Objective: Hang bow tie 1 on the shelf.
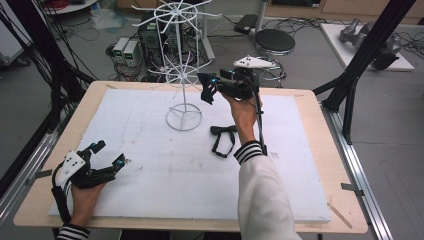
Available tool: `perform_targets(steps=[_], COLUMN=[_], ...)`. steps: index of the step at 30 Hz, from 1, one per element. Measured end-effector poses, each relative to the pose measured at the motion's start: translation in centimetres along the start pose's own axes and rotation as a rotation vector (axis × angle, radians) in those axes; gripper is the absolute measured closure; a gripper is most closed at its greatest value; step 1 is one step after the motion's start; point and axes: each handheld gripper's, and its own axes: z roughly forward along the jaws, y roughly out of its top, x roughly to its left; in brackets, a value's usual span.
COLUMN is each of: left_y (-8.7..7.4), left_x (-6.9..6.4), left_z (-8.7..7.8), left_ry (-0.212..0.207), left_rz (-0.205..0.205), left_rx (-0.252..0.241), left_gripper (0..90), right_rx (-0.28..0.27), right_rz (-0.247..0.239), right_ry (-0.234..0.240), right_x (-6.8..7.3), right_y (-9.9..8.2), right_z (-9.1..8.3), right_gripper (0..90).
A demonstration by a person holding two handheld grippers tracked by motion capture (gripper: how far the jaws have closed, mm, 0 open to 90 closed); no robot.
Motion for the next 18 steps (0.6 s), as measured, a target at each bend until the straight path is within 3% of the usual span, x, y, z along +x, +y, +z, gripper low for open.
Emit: perform_targets(steps=[4,10,13,16,18], left_y=[0.0,0.0,0.0,0.0,0.0], left_x=[0.0,0.0,0.0,-0.1,0.0], left_z=[0.0,0.0,0.0,0.0,0.0], left_ry=[0.000,0.001,0.002,0.001,0.000], left_rz=[-0.001,-0.002,-0.005,0.001,0.001], left_rx=[0.001,-0.004,-0.005,-0.004,-0.002], left_gripper=[12.3,12.3,12.3,12.3,12.3], right_rx=[-0.017,0.008,0.008,0.027,-0.002], right_rz=[-0.006,-0.037,-0.030,-0.048,-0.051], right_ry=[0.027,0.034,0.070,0.056,0.056], right_x=[0.1,0.4,0.3,0.3,0.3], right_y=[0.2,0.5,0.6,0.6,0.2], right_z=[-0.6,-1.5,-2.2,-2.9,-3.8], right_gripper=[37.9,21.3,17.7,11.6,11.6])
